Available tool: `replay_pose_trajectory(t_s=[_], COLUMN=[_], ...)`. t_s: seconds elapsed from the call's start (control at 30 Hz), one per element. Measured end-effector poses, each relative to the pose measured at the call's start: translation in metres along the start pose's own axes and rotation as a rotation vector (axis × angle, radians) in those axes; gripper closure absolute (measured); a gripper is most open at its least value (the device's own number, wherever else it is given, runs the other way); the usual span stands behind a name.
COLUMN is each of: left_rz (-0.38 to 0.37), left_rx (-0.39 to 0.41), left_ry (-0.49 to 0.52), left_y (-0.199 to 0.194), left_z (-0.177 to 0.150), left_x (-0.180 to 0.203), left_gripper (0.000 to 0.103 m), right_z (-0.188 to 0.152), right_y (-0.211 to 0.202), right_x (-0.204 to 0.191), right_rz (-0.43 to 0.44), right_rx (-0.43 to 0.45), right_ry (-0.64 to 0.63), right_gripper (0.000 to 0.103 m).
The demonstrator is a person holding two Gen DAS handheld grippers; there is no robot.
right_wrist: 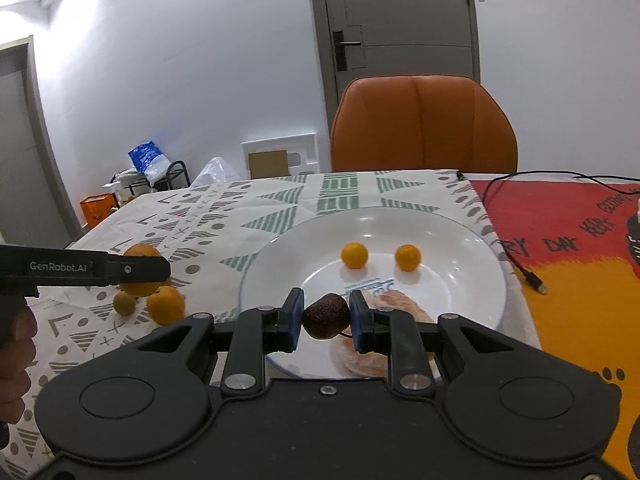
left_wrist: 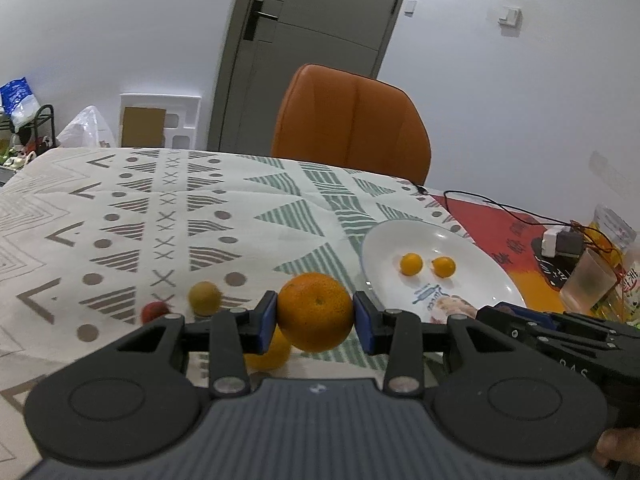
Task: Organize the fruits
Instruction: 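Carry the large orange with the left tool while the right tool carries the brown fruit to the plate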
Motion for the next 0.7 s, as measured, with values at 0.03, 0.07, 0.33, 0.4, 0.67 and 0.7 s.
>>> replay_pose_trajectory(t_s=[0.03,0.07,0.33,0.4,0.67,0.7], left_rz=[-0.003,-0.006,-0.033,-0.04,-0.067,-0.07], left_rx=[-0.002,-0.004,-0.021,-0.026,-0.036,-0.037], left_ry=[0.005,0.011,0.046,0.055,0.084,0.088], left_y=[0.002,0.004,0.019,0.024,0.037,0.038], left_z=[0.0,0.0,0.001,0.001,0.003,0.003], left_x=[0.003,0.006,0.031,0.037,0.059,0.061], left_gripper=[0.064,0.064,0.064,0.064,0.064,0.064], right_z=[0.0,0.0,-0.004,-0.005,-0.007,-0.007], right_y=[-0.001,-0.001,-0.001,-0.001,-0.003,-0.003], right_x=[0.002,0.005,0.021,0.024,0.037,0.038], right_rz=[-0.002,-0.004,-0.02,-0.022,-0.032,-0.034], right_rx=[0.001,0.002,0.009,0.011,0.018,0.019], right_ry=[0.005,0.01,0.048,0.056,0.08,0.084], right_gripper=[0.08,0.08,0.08,0.08,0.08,0.08])
Point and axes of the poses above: each gripper's, at about its wrist camera, not at the fingertips, and y roughly the way its jaws point, x to its right, z to its top, the point moved 6 cm from there along y, roughly the way its jaws point
